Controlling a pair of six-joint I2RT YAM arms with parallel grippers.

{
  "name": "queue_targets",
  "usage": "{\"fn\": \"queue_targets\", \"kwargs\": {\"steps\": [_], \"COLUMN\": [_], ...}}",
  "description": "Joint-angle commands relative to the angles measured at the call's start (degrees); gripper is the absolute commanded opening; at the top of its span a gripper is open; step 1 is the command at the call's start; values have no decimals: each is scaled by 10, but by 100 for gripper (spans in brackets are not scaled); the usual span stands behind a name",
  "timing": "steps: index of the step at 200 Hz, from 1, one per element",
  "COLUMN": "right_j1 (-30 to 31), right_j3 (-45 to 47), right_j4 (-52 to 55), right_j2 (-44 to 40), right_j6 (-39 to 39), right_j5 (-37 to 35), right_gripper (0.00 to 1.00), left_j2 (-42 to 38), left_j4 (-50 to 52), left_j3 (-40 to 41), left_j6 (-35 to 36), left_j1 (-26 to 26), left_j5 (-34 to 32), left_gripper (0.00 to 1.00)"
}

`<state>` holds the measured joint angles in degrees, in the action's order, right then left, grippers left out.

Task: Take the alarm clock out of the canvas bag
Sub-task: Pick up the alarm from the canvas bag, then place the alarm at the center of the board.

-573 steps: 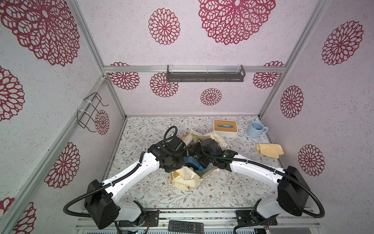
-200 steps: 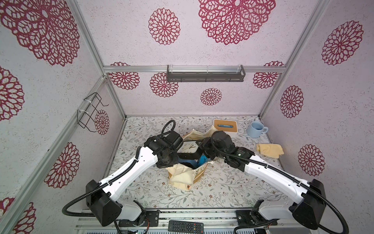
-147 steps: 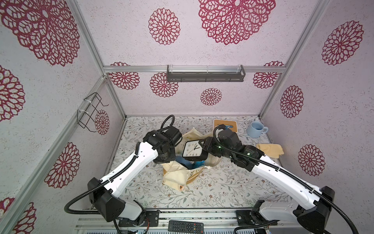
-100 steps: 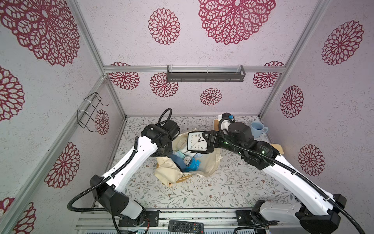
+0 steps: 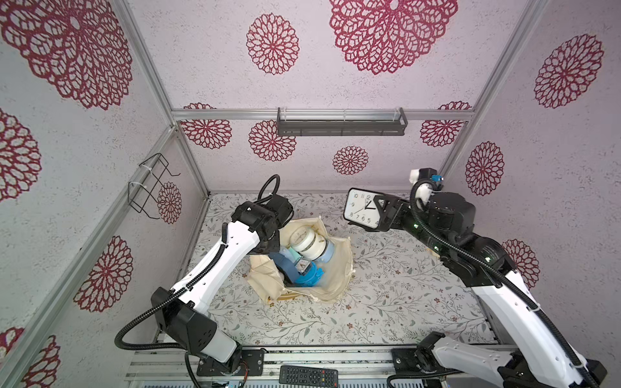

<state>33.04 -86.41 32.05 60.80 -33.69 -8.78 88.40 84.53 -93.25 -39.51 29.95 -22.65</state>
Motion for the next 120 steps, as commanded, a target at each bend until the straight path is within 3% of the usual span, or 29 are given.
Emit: {"fn": "queue_targets", "kwargs": {"steps": [1,54,120], "right_j1": [-57,-215,-286], "right_j3": [12,158,320], "right_j4": [-19,-97,-234], "right_j2": [-21,10,73], "right_j6": [-24,-110,-133], "right_j5": [-36,147,272], "right_gripper": [18,17,15], "left_j2": [-34,-47,-61], "left_j4": [-14,-37,-94], "left_j3": [10,23,52], "left_j6": [-4,0,14], "left_j1": [-3,-2,8], "left_j5": [-31,-3,48], "left_gripper": [0,0,0]}}
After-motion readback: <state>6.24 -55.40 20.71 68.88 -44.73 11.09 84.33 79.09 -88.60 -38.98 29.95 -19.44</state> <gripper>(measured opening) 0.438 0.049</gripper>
